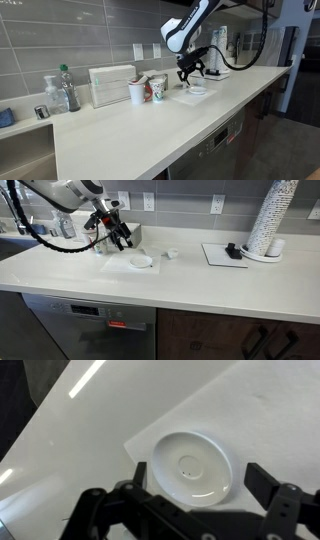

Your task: Move the white plate to the right

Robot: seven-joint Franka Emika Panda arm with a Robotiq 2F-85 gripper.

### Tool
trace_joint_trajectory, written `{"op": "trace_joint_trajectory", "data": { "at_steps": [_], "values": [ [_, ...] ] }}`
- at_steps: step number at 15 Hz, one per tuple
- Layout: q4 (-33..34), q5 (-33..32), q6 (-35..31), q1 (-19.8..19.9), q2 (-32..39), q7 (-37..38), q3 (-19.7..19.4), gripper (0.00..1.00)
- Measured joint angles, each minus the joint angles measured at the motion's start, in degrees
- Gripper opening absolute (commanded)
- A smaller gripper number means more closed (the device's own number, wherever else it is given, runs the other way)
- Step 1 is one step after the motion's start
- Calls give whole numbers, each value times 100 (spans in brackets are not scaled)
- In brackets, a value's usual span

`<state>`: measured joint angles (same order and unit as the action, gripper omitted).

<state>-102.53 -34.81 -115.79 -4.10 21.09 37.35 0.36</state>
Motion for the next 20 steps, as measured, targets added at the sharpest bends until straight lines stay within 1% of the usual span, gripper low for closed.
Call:
{"op": "trace_joint_trajectory", "data": {
  "at_steps": [2,4,6,9,11,13,15,20],
  "values": [
    [-9,-135,324,-140,21,-58,-77,100],
    [-58,-423,612,-275,51,-134,-104,100],
    [-177,-799,741,-387,55,-168,-104,100],
    [-383,-1438,749,-522,70,-170,-94,100],
    [-514,-1875,644,-561,103,-180,-69,100],
    [-671,-2243,372,-555,123,-209,-59,100],
    [-808,-2289,3,-477,119,-291,-59,100],
    [-850,-2296,-109,-418,100,-356,-53,100]
  ]
}}
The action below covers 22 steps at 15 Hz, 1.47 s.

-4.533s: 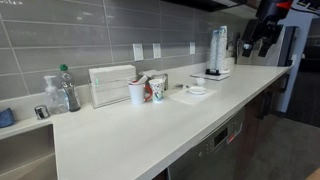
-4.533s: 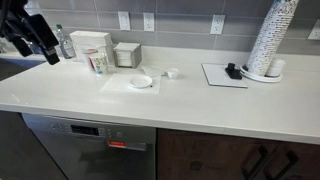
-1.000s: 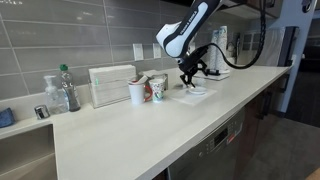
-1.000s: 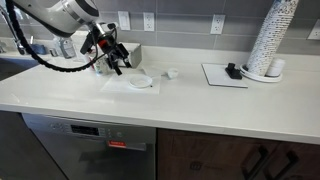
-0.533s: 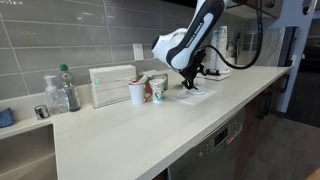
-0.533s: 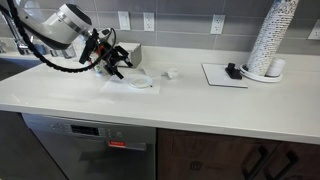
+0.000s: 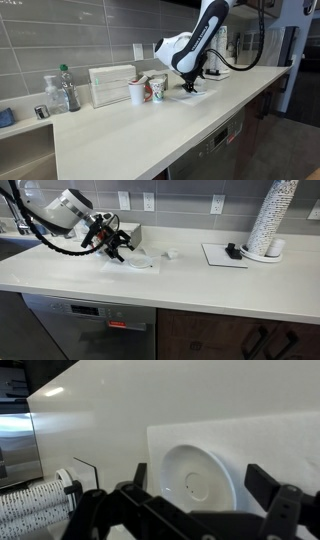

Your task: Move the white plate to the right

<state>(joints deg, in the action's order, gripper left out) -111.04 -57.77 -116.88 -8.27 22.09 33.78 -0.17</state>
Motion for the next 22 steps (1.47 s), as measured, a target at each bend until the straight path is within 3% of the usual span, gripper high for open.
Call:
{"op": "trace_joint_trajectory", "data": {
  "at_steps": [5,12,18,22],
  "values": [
    [66,-136,-221,23,36,-146,0,100],
    [246,-287,-1051,232,266,-673,-36,100],
    [477,-287,-1168,252,556,-731,-92,100],
    [566,-273,-1214,296,645,-722,-119,87]
  ]
}}
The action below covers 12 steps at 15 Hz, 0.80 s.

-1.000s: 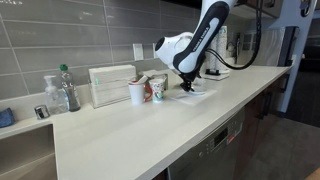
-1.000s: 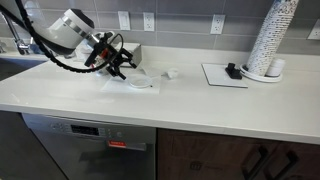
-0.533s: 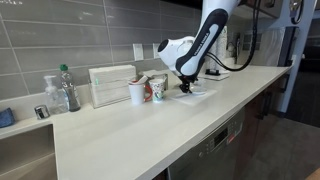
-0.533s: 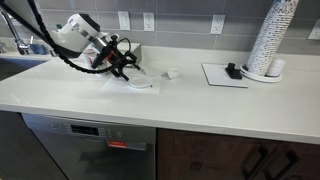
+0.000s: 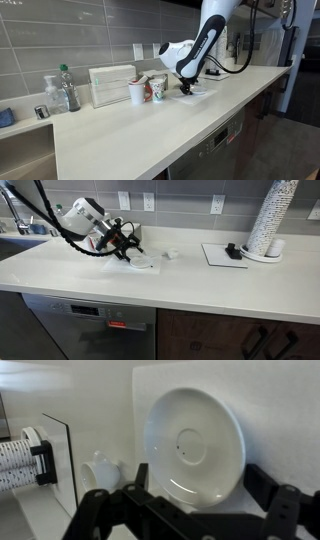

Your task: Move the white plate to the right

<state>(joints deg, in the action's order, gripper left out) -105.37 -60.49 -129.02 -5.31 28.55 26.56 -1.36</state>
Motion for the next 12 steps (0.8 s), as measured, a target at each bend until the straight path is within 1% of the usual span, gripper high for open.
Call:
{"op": "trace_joint_trajectory", "data": {
  "at_steps": [1,2,3,4,6,8,9,10,11,12],
  "values": [
    [12,7,-36,16,6,1,0,88],
    [22,14,-73,32,13,1,-1,84],
    [28,23,-125,50,20,2,-1,77],
    [32,29,-178,67,25,2,-2,72],
    [35,70,-280,104,27,2,-2,52],
    [35,154,-375,134,41,2,-2,44],
    [36,220,-413,148,48,1,-2,37],
    [37,295,-436,157,54,-1,-2,36],
    [43,376,-443,163,60,-3,-2,30],
    [52,457,-444,169,61,-7,-2,19]
  ]
}}
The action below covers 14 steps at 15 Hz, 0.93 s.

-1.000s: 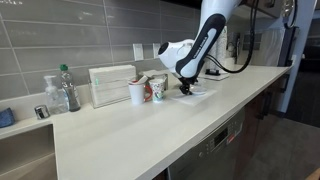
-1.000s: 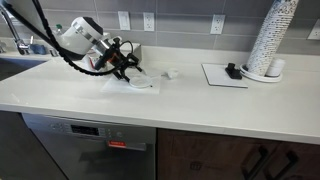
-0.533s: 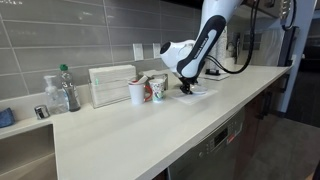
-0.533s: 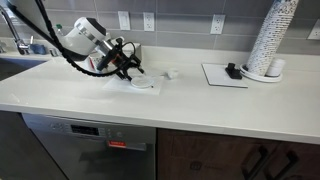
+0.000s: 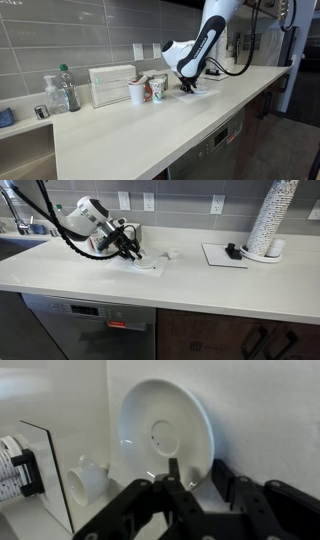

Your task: Move the white plate to the right

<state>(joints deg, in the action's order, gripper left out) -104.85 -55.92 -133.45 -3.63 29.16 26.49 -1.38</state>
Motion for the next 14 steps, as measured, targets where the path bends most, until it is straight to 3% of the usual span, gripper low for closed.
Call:
{"op": "trace_joint_trajectory", "data": {
  "at_steps": [3,14],
  "values": [
    [27,257,0,1,21,-8,-2,0],
    [163,477,104,-120,32,32,-129,2]
  ]
}}
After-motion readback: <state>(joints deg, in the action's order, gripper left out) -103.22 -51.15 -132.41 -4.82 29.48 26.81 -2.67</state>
